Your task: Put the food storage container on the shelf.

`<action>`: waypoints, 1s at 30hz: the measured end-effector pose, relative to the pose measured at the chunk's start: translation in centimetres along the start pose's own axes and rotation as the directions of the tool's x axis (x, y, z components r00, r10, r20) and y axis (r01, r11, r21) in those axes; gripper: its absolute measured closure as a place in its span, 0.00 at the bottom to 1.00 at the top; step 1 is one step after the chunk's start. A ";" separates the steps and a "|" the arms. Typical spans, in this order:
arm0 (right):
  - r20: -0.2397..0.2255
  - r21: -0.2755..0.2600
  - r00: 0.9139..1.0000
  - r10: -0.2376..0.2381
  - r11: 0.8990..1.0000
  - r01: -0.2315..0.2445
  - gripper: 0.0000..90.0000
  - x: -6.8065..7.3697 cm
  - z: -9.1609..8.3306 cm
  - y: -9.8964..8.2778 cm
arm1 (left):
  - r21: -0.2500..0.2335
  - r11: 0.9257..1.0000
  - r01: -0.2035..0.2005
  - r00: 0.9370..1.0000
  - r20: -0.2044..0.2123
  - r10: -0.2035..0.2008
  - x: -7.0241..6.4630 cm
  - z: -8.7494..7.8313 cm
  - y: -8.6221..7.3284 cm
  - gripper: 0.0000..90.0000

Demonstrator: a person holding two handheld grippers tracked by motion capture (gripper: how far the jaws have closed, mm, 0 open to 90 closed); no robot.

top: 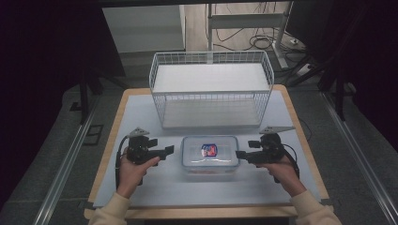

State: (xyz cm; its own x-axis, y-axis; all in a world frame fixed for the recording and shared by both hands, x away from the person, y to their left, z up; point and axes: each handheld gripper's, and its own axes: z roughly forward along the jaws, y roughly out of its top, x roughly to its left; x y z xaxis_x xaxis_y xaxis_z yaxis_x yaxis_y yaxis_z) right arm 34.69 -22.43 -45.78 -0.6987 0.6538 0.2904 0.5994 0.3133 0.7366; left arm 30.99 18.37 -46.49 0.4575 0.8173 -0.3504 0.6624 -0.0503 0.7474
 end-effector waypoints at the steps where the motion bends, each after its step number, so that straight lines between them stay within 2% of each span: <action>1: -0.011 0.006 1.000 -0.001 1.000 0.001 0.20 0.3 0.5 0.6 | 0.005 1.000 0.001 1.000 0.004 -0.001 -0.1 0.3 0.4 0.19; 4: -0.017 0.008 1.000 -0.004 1.000 0.004 0.20 0.4 0.9 0.8 | 0.020 1.000 0.012 1.000 0.020 -0.013 -0.2 1.1 0.9 0.18; 8: -0.026 0.011 1.000 0.007 1.000 -0.006 0.20 0.3 1.2 0.6 | 0.070 0.997 0.034 0.998 0.052 -0.038 -0.5 2.4 0.4 0.18; 9: -0.029 0.010 0.999 0.012 1.000 -0.011 0.20 0.3 1.2 0.5 | 0.070 0.997 0.034 0.998 0.052 -0.038 -0.5 2.4 0.4 0.18; 10: -0.029 0.010 0.999 0.012 1.000 -0.011 0.20 0.3 1.2 0.5 | 0.083 0.995 0.052 0.996 0.072 -0.058 -0.4 2.7 0.3 0.18; 16: -0.042 0.032 0.999 0.003 0.999 -0.002 0.19 0.4 1.1 -0.5 | 0.133 0.988 0.076 0.991 0.103 -0.090 -0.5 4.2 0.0 0.17; 18: -0.040 0.034 0.999 0.008 0.999 -0.007 0.19 0.2 1.1 -0.6 | 0.160 0.984 0.081 0.987 0.126 -0.101 -0.3 5.1 0.1 0.17; 19: -0.032 0.027 0.999 0.026 0.999 -0.025 0.19 -0.1 0.9 -0.7 | 0.178 0.979 0.100 0.982 0.142 -0.126 -0.1 5.7 0.1 0.17; 23: -0.032 0.012 0.999 0.031 0.999 -0.031 0.19 -0.4 0.7 -0.7 | 0.195 0.977 0.090 0.980 0.159 -0.122 0.0 6.2 0.1 0.18; 27: -0.032 0.013 0.999 0.028 1.000 -0.028 0.19 -0.4 0.8 -0.7 | 0.222 0.969 0.109 0.969 0.193 -0.153 0.3 6.5 -0.4 0.18; 28: -0.032 0.013 0.999 0.028 1.000 -0.028 0.19 -0.4 0.8 -0.7 | 0.222 0.969 0.109 0.969 0.193 -0.153 0.3 6.5 -0.4 0.18; 29: -0.029 0.016 0.999 0.022 1.000 -0.021 0.19 -0.3 0.9 -0.8 | 0.235 0.965 0.118 0.963 0.209 -0.169 0.5 6.8 -0.7 0.18; 30: -0.029 0.016 0.999 0.022 1.000 -0.021 0.19 -0.3 0.9 -0.8 | 0.235 0.965 0.118 0.963 0.209 -0.169 0.5 6.8 -0.7 0.18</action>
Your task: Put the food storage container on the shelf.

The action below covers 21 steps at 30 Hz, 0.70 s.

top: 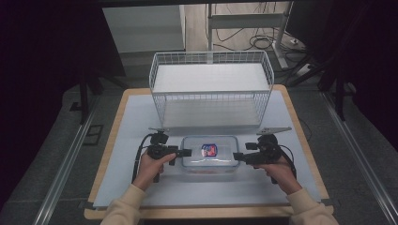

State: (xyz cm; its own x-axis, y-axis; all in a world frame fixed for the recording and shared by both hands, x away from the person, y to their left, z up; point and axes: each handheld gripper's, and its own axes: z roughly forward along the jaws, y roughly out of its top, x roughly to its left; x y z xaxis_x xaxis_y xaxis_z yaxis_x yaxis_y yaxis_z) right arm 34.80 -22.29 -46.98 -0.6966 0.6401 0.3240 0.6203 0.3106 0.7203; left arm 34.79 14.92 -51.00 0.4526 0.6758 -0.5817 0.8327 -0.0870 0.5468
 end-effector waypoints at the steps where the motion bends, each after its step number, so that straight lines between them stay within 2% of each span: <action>1: 0.005 0.001 1.000 -0.004 1.000 0.004 0.19 0.1 0.0 0.0 | 0.007 1.000 0.016 0.999 0.036 -0.016 0.2 0.3 -0.1 0.18; 7: 0.010 -0.004 1.000 0.000 1.000 0.000 0.19 -0.1 -0.2 0.0 | 0.025 0.999 0.037 0.996 0.086 -0.039 0.4 0.8 0.0 0.18; 8: 0.014 -0.002 1.000 0.004 1.000 -0.004 0.19 -0.2 -0.1 -0.1 | 0.032 0.999 0.039 0.993 0.106 -0.042 0.4 0.9 0.0 0.21; 11: 0.015 0.009 1.000 0.006 1.000 -0.006 0.19 -0.3 0.0 -0.1 | 0.031 0.999 0.041 0.993 0.110 -0.044 0.4 0.9 0.0 0.21; 12: 0.017 0.015 1.000 0.008 1.000 -0.008 0.19 -0.4 0.2 -0.2 | 0.021 0.999 0.043 0.993 0.112 -0.046 0.5 0.7 0.0 0.23; 13: 0.020 0.029 1.000 0.015 0.999 -0.015 0.19 -0.5 0.4 -0.2 | 0.013 0.999 0.045 0.993 0.111 -0.046 0.5 0.5 0.0 0.31; 15: 0.019 0.033 1.000 0.016 0.999 -0.017 0.20 -0.6 0.6 -0.2 | 0.010 0.999 0.048 0.993 0.112 -0.048 0.6 0.3 0.0 0.33; 20: 0.003 0.064 0.999 0.050 0.997 -0.050 0.20 -0.8 1.5 -0.2 | 0.005 0.998 0.063 0.990 0.124 -0.064 0.8 0.3 -0.1 0.35; 21: -0.012 0.071 0.997 0.074 0.995 -0.073 0.21 -1.1 1.8 -0.2 | 0.003 0.998 0.067 0.989 0.128 -0.067 0.9 0.3 -0.1 0.35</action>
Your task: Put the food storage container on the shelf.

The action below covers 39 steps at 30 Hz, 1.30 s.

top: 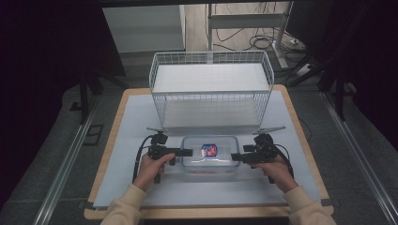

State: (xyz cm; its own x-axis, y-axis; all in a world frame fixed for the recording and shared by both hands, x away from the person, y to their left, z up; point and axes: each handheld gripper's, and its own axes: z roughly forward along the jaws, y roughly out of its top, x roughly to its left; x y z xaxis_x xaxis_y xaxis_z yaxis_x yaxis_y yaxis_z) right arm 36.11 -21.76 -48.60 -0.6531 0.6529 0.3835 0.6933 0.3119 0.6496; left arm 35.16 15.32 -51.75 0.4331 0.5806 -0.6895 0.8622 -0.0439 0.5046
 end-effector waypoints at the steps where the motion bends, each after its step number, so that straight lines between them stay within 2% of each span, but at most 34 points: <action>1: -0.010 0.002 1.000 0.012 1.000 -0.012 0.21 -0.2 0.2 0.1 | 0.000 1.000 0.000 1.000 0.000 0.000 0.0 0.0 0.0 0.35; 3: -0.019 0.005 1.000 0.023 1.000 -0.023 0.22 -0.5 0.3 0.3 | -0.001 1.000 0.000 1.000 0.001 0.000 0.0 0.0 0.0 0.35; 5: -0.059 0.001 0.995 0.079 0.997 -0.079 0.26 -1.4 1.0 0.9 | -0.001 1.000 0.000 1.000 0.001 0.000 0.0 0.0 0.0 0.36; 6: -0.059 0.001 0.995 0.079 0.997 -0.079 0.26 -1.4 1.0 0.9 | -0.002 1.000 0.000 1.000 0.001 0.000 0.0 0.0 0.0 0.36; 8: -0.115 0.028 0.986 0.124 0.992 -0.121 0.27 -1.8 1.4 1.0 | -0.002 1.000 -0.001 1.000 0.001 0.001 0.0 0.0 0.0 0.36; 11: -0.171 0.064 0.972 0.159 0.987 -0.150 0.28 -2.1 1.8 1.0 | -0.006 1.000 -0.001 1.000 -0.001 0.001 0.0 0.0 0.0 0.36; 14: -0.181 0.083 0.967 0.181 0.982 -0.169 0.28 -2.3 1.9 1.0 | -0.007 1.000 -0.003 1.000 -0.004 0.003 0.0 0.0 -0.1 0.36; 15: -0.202 0.106 0.952 0.228 0.972 -0.210 0.27 -2.7 2.0 0.9 | -0.010 1.000 -0.003 1.000 -0.005 0.002 0.0 0.0 -0.1 0.36; 17: -0.211 0.112 0.946 0.245 0.968 -0.226 0.27 -2.8 2.1 0.8 | -0.017 1.000 -0.003 1.000 -0.007 0.003 -0.1 0.0 -0.1 0.36; 21: -0.205 0.112 0.947 0.246 0.968 -0.227 0.30 -2.7 2.0 0.8 | -0.018 1.000 -0.003 1.000 -0.010 0.003 -0.1 0.0 -0.1 0.36; 22: -0.202 0.099 0.949 0.240 0.969 -0.224 0.39 -2.7 1.6 0.8 | -0.018 1.000 -0.003 1.000 -0.011 0.002 -0.1 0.0 -0.1 0.36; 24: -0.200 0.093 0.950 0.239 0.970 -0.225 0.42 -2.7 1.4 0.8 | -0.021 1.000 -0.007 1.000 -0.012 0.007 -0.2 0.0 -0.2 0.36; 29: -0.194 0.082 0.951 0.240 0.970 -0.228 0.43 -2.6 1.1 0.8 | -0.028 1.000 -0.012 1.000 -0.023 0.011 -0.5 0.0 -0.3 0.36; 33: -0.198 0.069 0.952 0.235 0.972 -0.226 0.47 -2.5 0.8 0.7 | -0.034 0.998 -0.043 0.999 -0.033 0.042 -0.9 -0.3 -0.5 0.37; 39: -0.182 0.039 0.966 0.185 0.983 -0.181 0.51 -1.7 0.1 0.3 | -0.065 0.994 -0.084 0.996 -0.035 0.082 -1.4 -0.9 -1.3 0.42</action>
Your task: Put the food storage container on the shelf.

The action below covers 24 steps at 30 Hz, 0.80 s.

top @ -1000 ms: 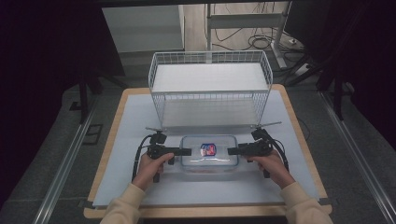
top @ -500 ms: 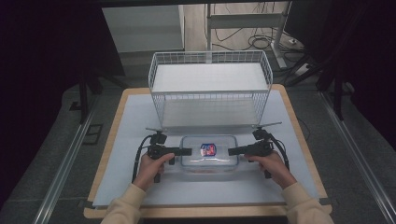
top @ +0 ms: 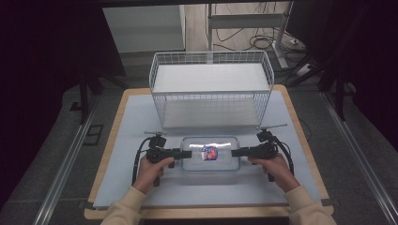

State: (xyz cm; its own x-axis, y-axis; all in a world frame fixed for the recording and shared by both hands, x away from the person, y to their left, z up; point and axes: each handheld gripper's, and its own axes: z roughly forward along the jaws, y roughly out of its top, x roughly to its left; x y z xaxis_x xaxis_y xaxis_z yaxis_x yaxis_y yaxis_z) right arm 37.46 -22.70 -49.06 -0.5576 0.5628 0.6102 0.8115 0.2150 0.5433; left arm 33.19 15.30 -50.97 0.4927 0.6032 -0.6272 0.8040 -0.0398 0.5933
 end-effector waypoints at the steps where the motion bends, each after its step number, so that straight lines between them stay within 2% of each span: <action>1: 0.005 -0.004 1.000 -0.016 1.000 0.016 0.51 0.2 -0.1 -0.1 | -0.003 1.000 -0.015 1.000 -0.006 0.015 -0.2 -0.2 -0.1 0.42; 2: 0.021 -0.016 0.999 -0.043 0.999 0.044 0.51 0.6 -0.3 -0.5 | -0.010 1.000 -0.030 1.000 -0.006 0.030 -0.4 -0.3 -0.3 0.44; 3: 0.021 -0.016 0.999 -0.043 0.999 0.044 0.51 0.6 -0.3 -0.5 | -0.010 1.000 -0.030 1.000 -0.006 0.030 -0.4 -0.3 -0.3 0.44; 5: 0.029 -0.033 0.997 -0.075 0.997 0.076 0.53 1.1 -0.6 -1.0 | -0.023 0.998 -0.054 0.999 -0.004 0.054 -0.6 -0.6 -0.6 0.46; 9: 0.032 -0.049 0.995 -0.099 0.994 0.100 0.54 1.5 -0.8 -1.4 | -0.038 0.996 -0.078 0.997 0.019 0.079 -0.5 -1.1 -1.1 0.49; 21: 0.045 -0.077 0.991 -0.130 0.988 0.133 0.56 2.1 -1.1 -2.2 | -0.054 0.992 -0.114 0.992 0.040 0.116 -0.5 -1.5 -1.7 0.53; 24: 0.048 -0.087 0.989 -0.139 0.986 0.143 0.56 2.2 -1.1 -2.5 | -0.058 0.992 -0.116 0.993 0.025 0.117 -0.8 -1.5 -1.7 0.53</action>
State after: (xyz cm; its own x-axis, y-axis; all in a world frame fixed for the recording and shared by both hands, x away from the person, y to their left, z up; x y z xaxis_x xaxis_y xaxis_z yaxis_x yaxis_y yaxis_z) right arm 34.05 -22.89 -48.45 -0.6561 0.5652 0.5001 0.7051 0.2229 0.6732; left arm 30.87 16.09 -50.71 0.5920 0.5739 -0.5659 0.7209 -0.0630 0.6902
